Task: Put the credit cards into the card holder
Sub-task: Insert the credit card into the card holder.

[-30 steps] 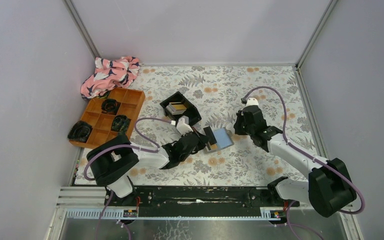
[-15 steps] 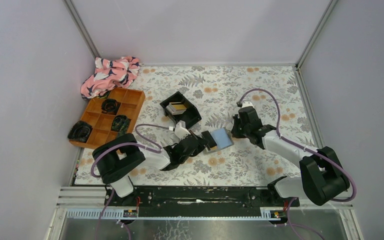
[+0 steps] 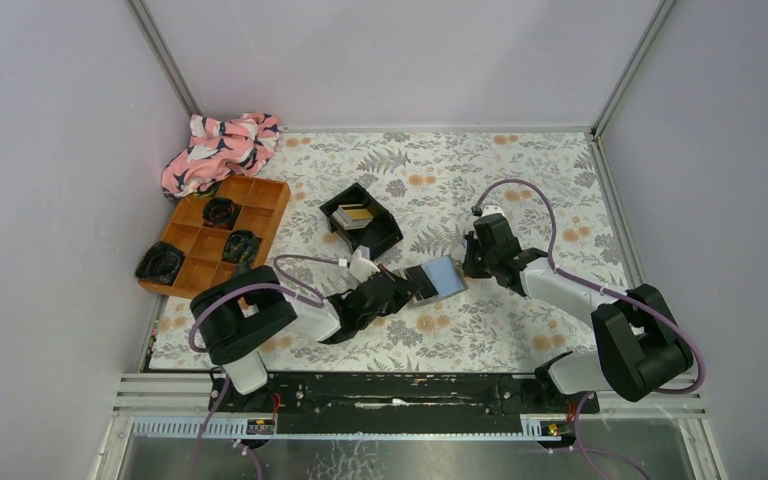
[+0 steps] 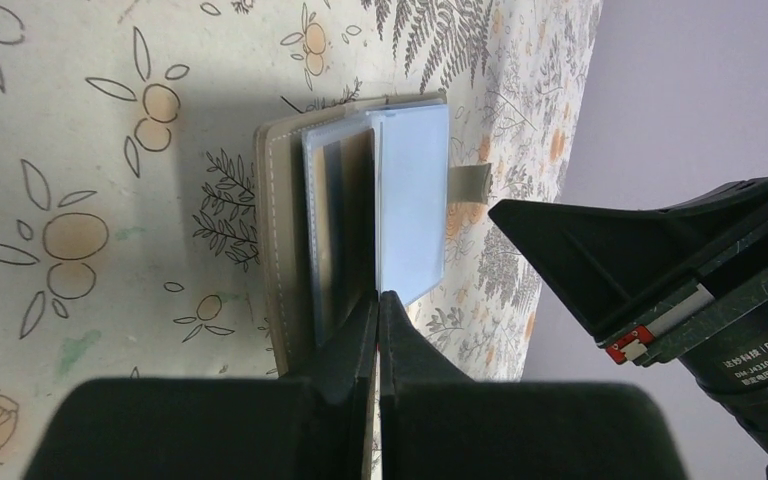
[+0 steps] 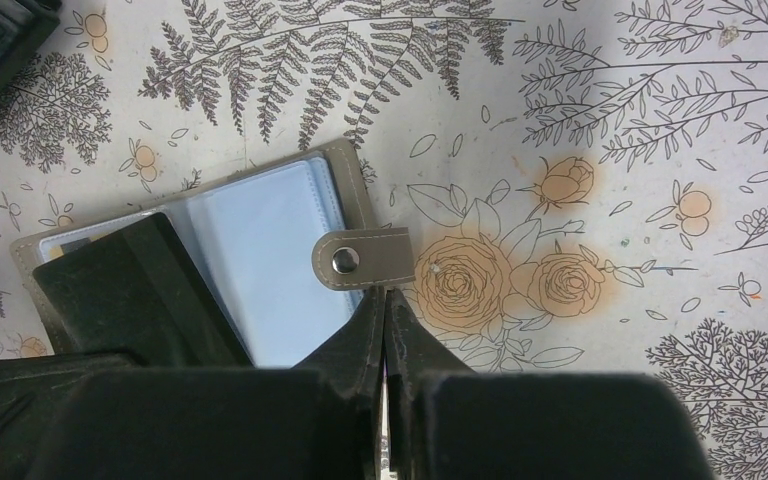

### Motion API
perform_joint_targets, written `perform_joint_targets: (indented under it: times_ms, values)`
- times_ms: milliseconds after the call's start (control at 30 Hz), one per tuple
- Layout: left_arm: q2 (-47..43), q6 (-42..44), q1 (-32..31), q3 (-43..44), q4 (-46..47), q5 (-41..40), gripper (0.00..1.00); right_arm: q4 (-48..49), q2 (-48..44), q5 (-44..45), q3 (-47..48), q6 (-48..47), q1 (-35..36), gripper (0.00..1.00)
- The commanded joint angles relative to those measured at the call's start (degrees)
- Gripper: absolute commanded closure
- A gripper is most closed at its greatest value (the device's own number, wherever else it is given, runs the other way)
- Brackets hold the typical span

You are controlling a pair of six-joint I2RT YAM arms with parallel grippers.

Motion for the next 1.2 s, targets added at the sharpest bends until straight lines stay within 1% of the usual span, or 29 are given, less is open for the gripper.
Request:
perform_joint_targets:
  times_ms: [0, 633, 1033, 1167]
  values:
    - [1.6, -1.61, -0.31, -0.88, 5.34, 1.6, 1.0, -0.27, 0.81, 1.29, 2.67, 0.71, 0.44, 0.99]
    - [5.92, -0.62, 1.27, -2.06, 10.7, 4.18, 1.0, -0.79, 3.06, 0.79, 2.86, 1.19, 0.44, 0.99]
    - [11.89, 0.24, 3.36, -5.21, 22.87, 7.46, 1.0, -0.51, 4.64, 0.36, 2.8, 1.46, 0.5, 1.0]
    - [12.91, 1.14, 3.87, -5.24, 24.34, 7.92, 1.0, -0.45, 4.97, -0.02, 2.76, 1.55, 0.44, 1.0]
